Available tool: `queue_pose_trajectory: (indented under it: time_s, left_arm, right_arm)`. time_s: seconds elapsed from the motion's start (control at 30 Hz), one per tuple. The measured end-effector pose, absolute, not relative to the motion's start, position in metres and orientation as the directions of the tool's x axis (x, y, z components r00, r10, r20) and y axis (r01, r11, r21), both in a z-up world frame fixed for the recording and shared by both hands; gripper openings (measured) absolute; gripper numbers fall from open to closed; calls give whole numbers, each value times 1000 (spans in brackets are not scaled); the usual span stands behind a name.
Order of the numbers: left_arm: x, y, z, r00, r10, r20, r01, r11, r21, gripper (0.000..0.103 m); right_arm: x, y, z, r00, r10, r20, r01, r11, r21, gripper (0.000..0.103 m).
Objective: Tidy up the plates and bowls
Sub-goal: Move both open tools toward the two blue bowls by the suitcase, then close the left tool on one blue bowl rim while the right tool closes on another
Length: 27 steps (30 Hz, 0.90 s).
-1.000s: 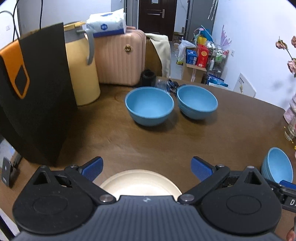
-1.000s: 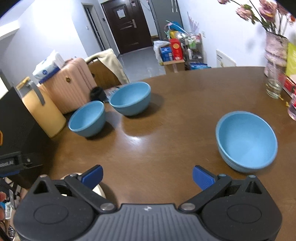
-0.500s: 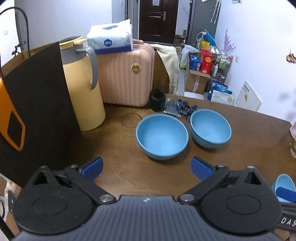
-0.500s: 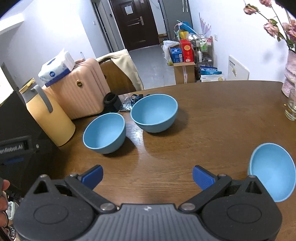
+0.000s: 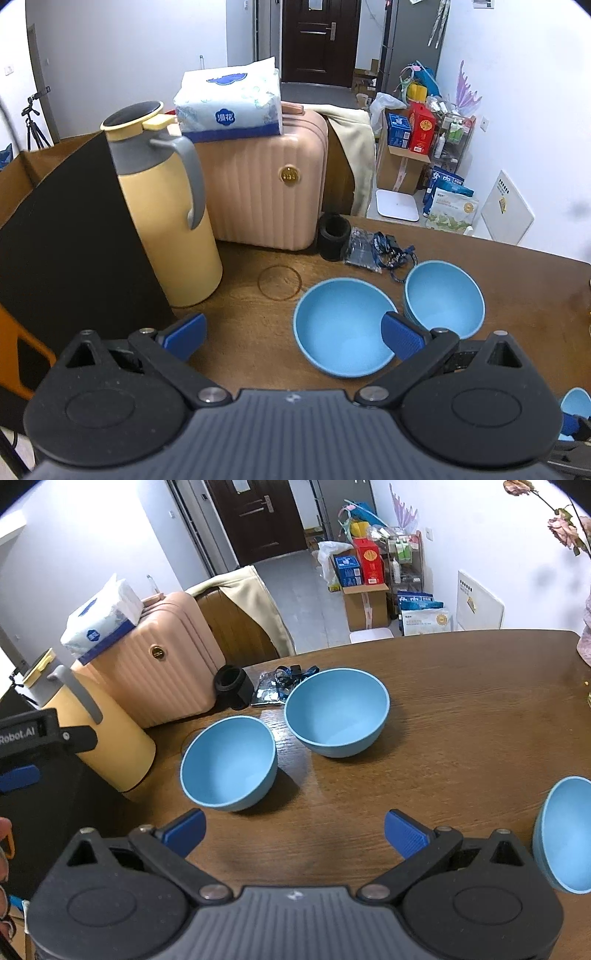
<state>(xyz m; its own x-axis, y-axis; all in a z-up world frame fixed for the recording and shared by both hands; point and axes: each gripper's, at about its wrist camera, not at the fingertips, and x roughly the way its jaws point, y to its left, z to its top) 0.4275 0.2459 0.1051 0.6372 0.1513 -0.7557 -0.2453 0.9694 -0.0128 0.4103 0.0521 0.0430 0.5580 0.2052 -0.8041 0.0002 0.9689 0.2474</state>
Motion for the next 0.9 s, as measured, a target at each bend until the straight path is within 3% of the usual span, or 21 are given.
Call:
queue_pose_trajectory:
  time_s: [0.47, 0.9]
  left_arm:
    - [498, 273, 83, 574, 129, -809, -288, 956, -52, 103]
    - [548, 278, 16, 459, 118, -880, -316, 948, -38, 103]
  right_arm:
    - [484, 81, 29, 497, 135, -857, 87, 975, 204, 103]
    - [532, 107, -25, 393, 41, -919, 185, 975, 123, 92]
